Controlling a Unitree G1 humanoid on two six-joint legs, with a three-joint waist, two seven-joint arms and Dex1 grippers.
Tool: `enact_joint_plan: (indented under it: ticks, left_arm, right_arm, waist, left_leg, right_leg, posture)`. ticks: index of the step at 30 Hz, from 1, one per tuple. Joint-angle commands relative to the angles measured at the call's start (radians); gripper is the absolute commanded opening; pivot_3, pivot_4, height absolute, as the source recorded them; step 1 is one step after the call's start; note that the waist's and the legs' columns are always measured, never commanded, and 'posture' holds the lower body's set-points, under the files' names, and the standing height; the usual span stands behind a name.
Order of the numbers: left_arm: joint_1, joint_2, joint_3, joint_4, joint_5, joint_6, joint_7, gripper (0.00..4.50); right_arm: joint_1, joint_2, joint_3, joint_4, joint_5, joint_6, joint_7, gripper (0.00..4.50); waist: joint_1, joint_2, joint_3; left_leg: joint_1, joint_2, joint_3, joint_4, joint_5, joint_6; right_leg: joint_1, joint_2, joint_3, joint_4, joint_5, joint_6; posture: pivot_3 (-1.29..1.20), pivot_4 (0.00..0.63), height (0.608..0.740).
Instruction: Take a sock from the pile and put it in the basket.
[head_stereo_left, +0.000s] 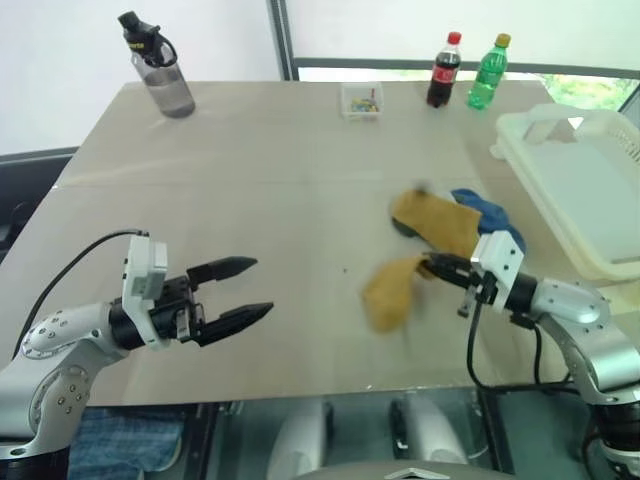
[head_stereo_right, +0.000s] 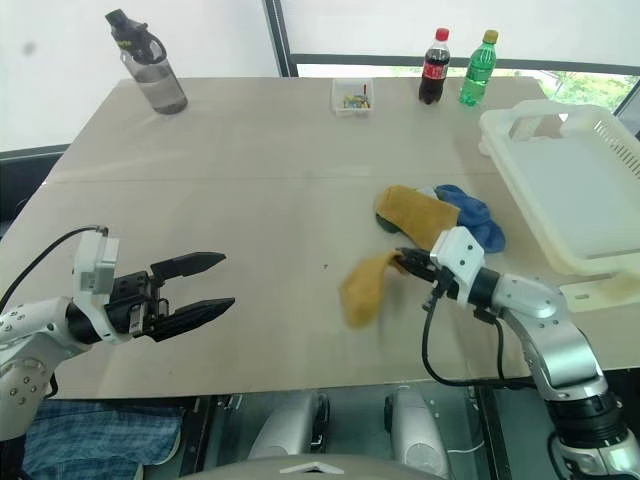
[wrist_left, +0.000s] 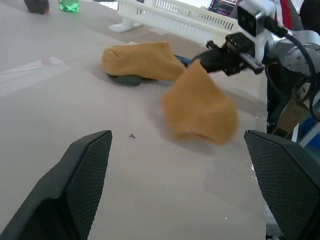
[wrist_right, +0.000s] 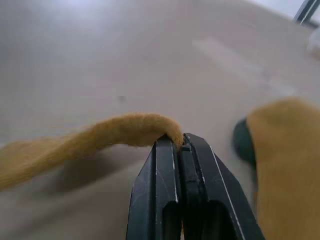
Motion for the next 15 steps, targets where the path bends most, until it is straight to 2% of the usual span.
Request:
enact_joint_plan:
  ticks: [1,5,10,15]
  left_arm:
    - [-0.006,0.001,0.0,-0.008,-0.003,-0.016,-0.009,4.5]
    - [-0.006,0.001,-0.004,-0.005,0.0,-0.017,-0.011,4.5]
    - [-0.01,0.001,-0.011,-0.002,0.001,-0.016,-0.01,4.5]
    - [-0.016,0.007,-0.013,0.007,0.0,-0.017,-0.017,4.5]
  right_arm:
    - [0.017,-0.063,0.01,0.02,-0.09,-0.022,0.002,0.07]
    - [0.026,-0.107,0.017,0.07,-0.173,-0.08,-0.013,0.07]
    - [-0.014,-0.091,-0.05,0.06,-0.125,-0.149,-0.01,0.07]
    - [-0.081,-0.207,-0.103,-0.064,-0.069,-0.099,0.087,0.07]
  waist:
    - [-0.001,0.0,0.0]
    - [0.0,0.0,0.0]
    - [-0.001,0.0,0.0]
    - [0.0,0.0,0.001]
  left_leg:
    - [0.0,0.0,0.0,0.0,0.0,0.0]
    - [0.0,0.0,0.001,0.0,0.0,0.0]
    - [0.0,0.0,0.001,0.0,0.0,0.0]
    - [0.0,0.0,0.001,0.0,0.0,0.0]
  right_leg:
    - [0.0,0.0,0.0,0.0,0.0,0.0]
    - [0.0,0.001,0.0,0.0,0.0,0.0]
    - [0.0,0.001,0.001,0.0,0.0,0.0]
    - [0.0,0.0,0.0,0.0,0.002,0.003]
  posture:
    - [0.0,0.15,0.74]
    - [0.0,0.15,0.74]
    - [0.0,0.15,0.74]
    - [0.0,0.15,0.74]
